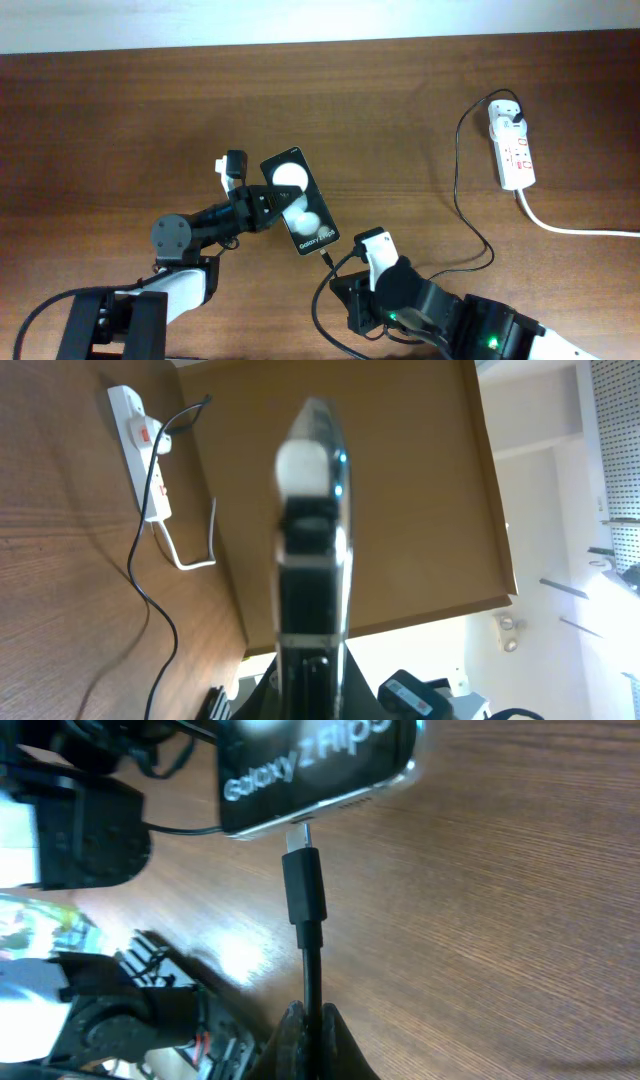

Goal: Plug charger to phone and switch on socket
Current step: 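Align the cable connector under the phone's bottom port, then push the connector up into the phone port with the right gripper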

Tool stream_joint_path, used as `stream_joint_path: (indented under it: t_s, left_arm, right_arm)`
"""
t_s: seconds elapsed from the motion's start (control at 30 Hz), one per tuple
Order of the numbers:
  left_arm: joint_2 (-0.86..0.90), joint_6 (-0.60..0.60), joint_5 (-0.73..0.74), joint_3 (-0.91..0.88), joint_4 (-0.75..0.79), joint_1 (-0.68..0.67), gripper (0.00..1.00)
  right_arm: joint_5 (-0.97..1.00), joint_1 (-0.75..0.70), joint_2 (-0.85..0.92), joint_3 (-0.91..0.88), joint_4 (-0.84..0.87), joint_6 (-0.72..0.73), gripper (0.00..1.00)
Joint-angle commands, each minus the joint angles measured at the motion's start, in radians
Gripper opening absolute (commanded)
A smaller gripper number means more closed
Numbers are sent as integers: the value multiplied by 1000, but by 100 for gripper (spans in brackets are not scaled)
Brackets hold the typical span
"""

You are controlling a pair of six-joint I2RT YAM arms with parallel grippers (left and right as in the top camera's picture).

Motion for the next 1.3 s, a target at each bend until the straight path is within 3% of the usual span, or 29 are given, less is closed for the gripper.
stream_joint_path:
  t_s: [0.0,0.23,0.53,1.27]
  left_arm:
    - [-4,19,-21,16,13,4,0]
    - [-4,-69,-40,16,13,4,0]
    - [-4,-11,9,16,13,4,0]
    - [-4,-10,33,16,13,4,0]
  right_arm:
    - [-13,8,-34,24,1,8,4]
    - [-28,8,1,23,0,12,4]
    - [-8,8,10,24,3,12,4]
    - [21,7,10,24,19,12,4]
